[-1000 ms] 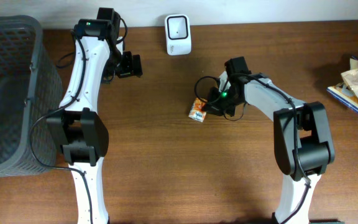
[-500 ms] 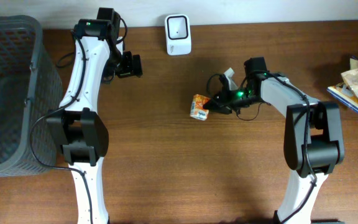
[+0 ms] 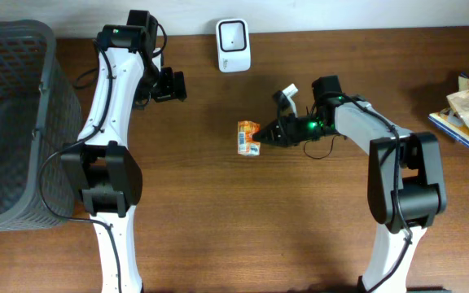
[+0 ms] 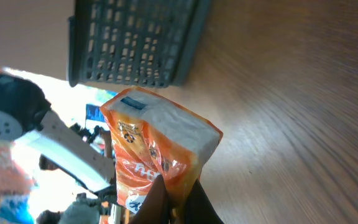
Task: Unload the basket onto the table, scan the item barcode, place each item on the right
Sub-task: 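Lower the right gripper onto the orange tissue pack and grasp it, then raise the tissue pack with the right gripper up to the white scanner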
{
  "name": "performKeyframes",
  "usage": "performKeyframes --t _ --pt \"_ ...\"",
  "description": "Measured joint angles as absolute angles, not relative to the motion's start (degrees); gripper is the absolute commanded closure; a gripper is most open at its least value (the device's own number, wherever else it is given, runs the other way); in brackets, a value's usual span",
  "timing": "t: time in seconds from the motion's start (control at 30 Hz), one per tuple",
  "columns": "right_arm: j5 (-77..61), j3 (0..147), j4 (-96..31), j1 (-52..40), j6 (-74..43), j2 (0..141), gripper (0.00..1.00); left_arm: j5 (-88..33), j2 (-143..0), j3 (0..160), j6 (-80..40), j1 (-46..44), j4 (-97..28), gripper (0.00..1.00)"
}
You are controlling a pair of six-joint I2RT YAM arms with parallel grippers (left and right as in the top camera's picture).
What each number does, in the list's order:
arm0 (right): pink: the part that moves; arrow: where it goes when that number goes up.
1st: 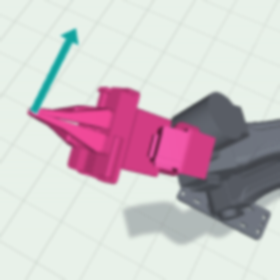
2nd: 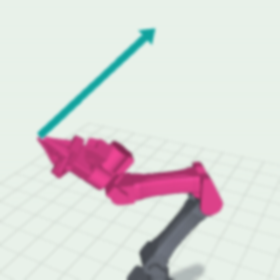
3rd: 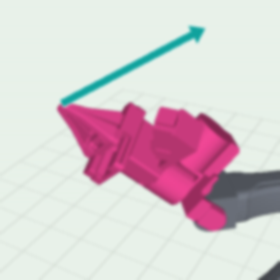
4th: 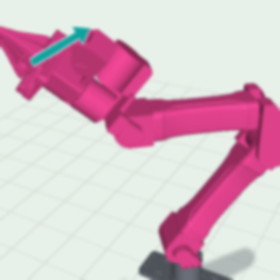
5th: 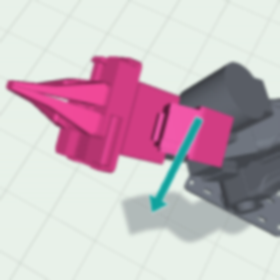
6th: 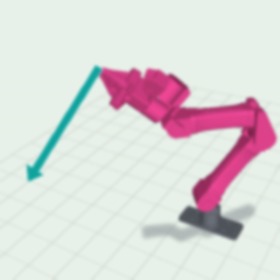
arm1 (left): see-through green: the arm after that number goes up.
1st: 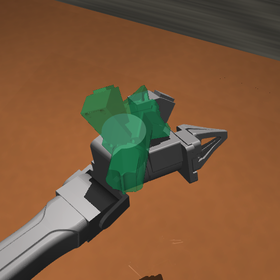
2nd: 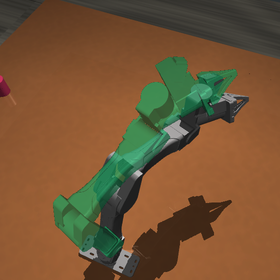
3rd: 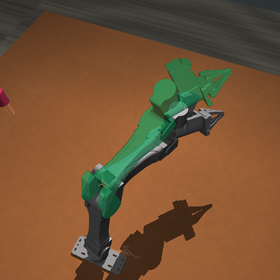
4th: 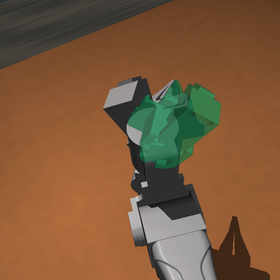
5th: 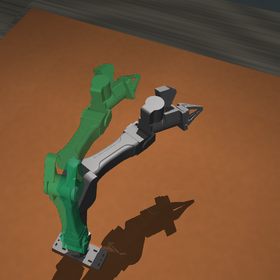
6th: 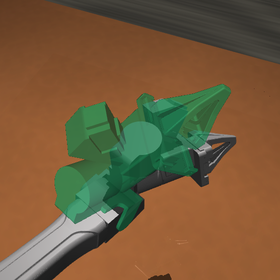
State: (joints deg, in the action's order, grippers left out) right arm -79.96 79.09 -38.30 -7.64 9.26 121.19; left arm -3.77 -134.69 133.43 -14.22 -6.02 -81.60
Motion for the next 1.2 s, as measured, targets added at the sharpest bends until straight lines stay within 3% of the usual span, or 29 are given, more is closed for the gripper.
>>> performKeyframes --t 1.2 --pt "-85.19 78.94 -35.81 -8.62 12.4 121.19 0.96 -3.77 -134.69 133.43 -14.22 -6.02 -81.6 0.01"
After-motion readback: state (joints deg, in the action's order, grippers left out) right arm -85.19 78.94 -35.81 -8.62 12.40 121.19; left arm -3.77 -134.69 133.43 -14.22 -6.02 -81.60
